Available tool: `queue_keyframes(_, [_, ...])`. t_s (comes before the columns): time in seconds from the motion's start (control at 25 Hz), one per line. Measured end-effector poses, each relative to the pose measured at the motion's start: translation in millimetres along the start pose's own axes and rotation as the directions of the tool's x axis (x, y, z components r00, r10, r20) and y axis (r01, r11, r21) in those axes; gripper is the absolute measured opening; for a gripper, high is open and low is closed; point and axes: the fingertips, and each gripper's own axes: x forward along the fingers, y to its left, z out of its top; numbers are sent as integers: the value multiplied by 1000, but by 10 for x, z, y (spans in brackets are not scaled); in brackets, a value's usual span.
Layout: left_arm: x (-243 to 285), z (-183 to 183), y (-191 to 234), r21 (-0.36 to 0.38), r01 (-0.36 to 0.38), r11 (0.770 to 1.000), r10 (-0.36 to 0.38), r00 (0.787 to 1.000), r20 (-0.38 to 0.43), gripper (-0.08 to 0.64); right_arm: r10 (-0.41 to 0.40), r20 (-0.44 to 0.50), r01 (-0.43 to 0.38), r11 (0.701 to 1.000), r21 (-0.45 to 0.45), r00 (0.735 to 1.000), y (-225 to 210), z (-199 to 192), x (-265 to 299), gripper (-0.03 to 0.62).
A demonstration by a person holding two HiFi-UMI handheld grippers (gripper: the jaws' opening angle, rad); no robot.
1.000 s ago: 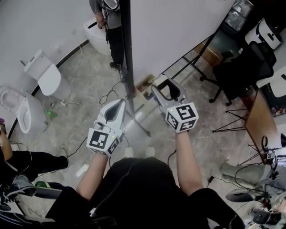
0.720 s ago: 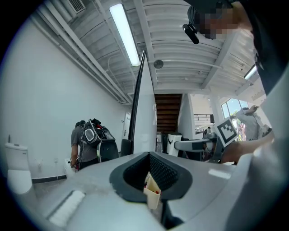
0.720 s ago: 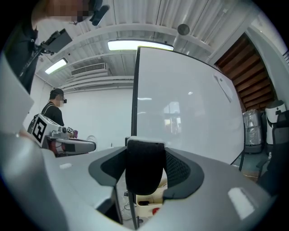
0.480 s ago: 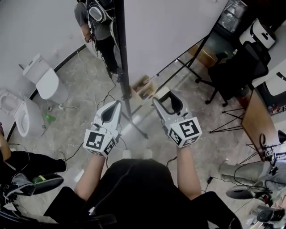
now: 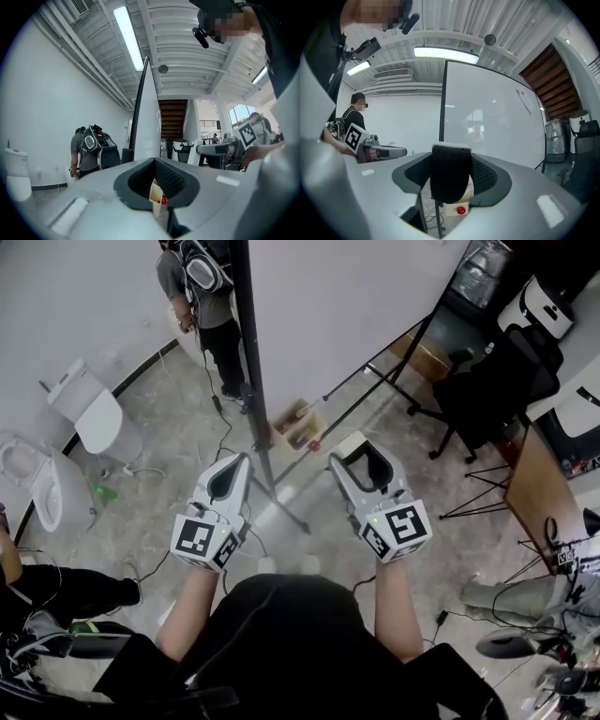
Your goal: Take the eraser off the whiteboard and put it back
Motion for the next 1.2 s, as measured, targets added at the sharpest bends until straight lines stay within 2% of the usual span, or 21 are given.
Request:
queue_keyframes(0.16, [4,16,-11,42,-5,999,5,1000,-2,3,8,2,-8,1000,-4,1000,17,12,30,256])
queue_keyframes(0.4, [3,39,-42,-9,27,1000,-26,1000,12,5,13,1,-13,1000,-3,1000,29,31,71,256])
queue_keyframes(1.2, [102,-29,111,-15,8,1000,-8,1000,-3,5,11,-9,-11,1000,-1,1000,-38,-28,246,256])
